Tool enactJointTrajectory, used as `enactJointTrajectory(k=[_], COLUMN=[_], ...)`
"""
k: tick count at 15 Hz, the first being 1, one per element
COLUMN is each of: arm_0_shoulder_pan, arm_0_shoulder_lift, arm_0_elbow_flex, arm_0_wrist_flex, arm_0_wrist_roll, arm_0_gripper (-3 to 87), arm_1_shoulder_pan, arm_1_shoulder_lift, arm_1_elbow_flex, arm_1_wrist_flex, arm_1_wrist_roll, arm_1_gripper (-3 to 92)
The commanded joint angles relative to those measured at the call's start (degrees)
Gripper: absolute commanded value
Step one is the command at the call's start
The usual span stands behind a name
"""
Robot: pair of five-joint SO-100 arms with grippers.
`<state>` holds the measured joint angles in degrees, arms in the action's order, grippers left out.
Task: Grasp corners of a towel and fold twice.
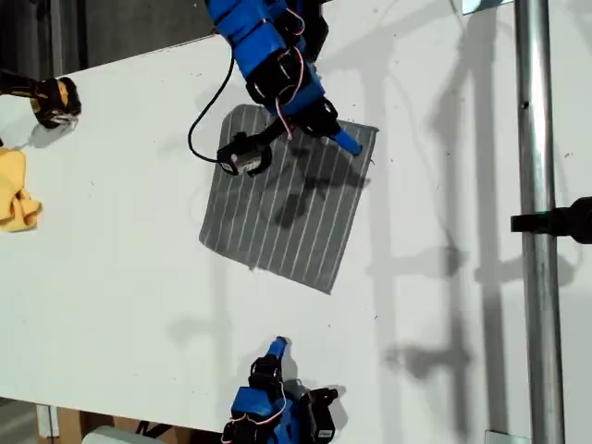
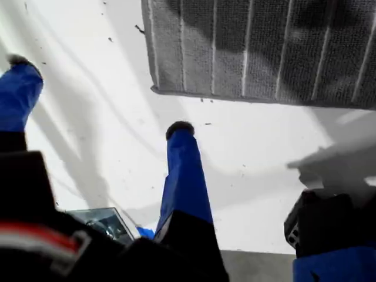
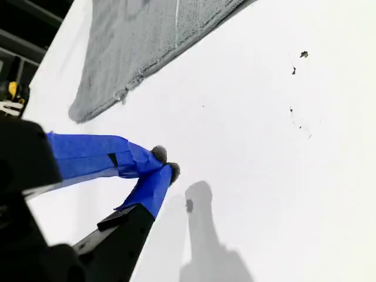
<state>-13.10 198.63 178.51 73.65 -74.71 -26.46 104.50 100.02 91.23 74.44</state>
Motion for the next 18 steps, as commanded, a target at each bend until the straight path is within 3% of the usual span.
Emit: enactJointTrajectory(k=[1, 6, 18], arm_0_shoulder_pan=[-0.35, -0.35, 0.00], arm_0_shoulder_lift=[0.26, 0.26, 0.26], arm_0_elbow_flex=[0.26, 0.26, 0.26], arm_0_wrist_flex=[0.09, 0.09, 0.09], arm_0_wrist_roll=[-0.09, 0.00, -0.09], arm_0_gripper=[-2.4, -2.4, -2.4], arm_1_shoulder_pan=[-2.11, -5.89, -1.23], arm_1_shoulder_lift=[-1.85, -8.35, -19.42], arm_1_elbow_flex=[3.16, 10.55, 11.87], arm_1_wrist_flex=[-3.69, -14.59, -18.98], arm_1_wrist_roll=[2.37, 8.35, 10.99], arm_1_gripper=[42.1, 41.0, 34.0])
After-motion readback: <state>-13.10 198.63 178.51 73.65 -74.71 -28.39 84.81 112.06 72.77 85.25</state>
